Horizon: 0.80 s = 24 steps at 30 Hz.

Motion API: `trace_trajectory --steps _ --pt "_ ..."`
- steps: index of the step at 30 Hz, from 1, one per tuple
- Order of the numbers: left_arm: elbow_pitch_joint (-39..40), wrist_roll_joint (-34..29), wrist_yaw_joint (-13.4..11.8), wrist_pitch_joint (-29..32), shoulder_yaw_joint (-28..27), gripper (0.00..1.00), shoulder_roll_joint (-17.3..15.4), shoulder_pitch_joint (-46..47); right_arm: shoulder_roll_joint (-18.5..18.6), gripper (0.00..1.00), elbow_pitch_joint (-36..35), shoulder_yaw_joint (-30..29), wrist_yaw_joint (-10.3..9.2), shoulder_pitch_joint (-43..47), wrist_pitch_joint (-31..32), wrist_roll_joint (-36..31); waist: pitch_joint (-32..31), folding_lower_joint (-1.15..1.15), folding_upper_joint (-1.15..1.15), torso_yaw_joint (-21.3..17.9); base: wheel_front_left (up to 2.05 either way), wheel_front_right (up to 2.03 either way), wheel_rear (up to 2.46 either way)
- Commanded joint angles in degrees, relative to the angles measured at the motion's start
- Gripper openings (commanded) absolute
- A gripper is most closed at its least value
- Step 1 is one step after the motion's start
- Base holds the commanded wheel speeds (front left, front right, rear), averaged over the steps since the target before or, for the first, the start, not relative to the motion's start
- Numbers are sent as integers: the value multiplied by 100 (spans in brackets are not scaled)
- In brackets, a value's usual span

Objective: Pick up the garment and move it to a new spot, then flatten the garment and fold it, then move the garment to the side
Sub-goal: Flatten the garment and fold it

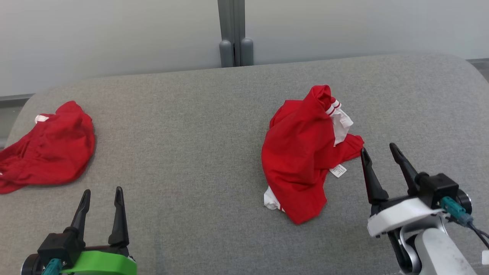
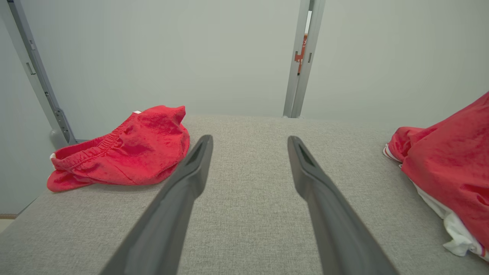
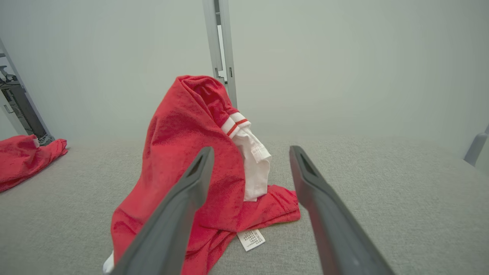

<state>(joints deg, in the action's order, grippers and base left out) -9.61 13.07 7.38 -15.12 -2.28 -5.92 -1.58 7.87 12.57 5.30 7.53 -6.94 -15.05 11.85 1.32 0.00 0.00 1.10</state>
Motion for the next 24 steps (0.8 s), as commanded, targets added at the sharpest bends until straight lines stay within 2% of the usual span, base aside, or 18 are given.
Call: trace_trajectory --steps 1,7,15,24 --pt "0 20 19 -4 17 100 10 132 88 100 95 25 -8 -244 -20 -60 183 0 0 47 0 0 0" --pt "7 74 19 -4 147 100 -15 405 426 100 797 141 -8 -1302 -20 -83 632 0 0 150 0 0 0" --pt "-59 165 19 -4 378 100 -35 812 734 100 2265 411 -8 -2410 -16 1 1071 0 0 461 0 0 0" --pt "-78 200 19 -4 461 100 -45 996 759 100 3107 906 -8 -2780 -17 194 1222 0 0 748 0 0 0"
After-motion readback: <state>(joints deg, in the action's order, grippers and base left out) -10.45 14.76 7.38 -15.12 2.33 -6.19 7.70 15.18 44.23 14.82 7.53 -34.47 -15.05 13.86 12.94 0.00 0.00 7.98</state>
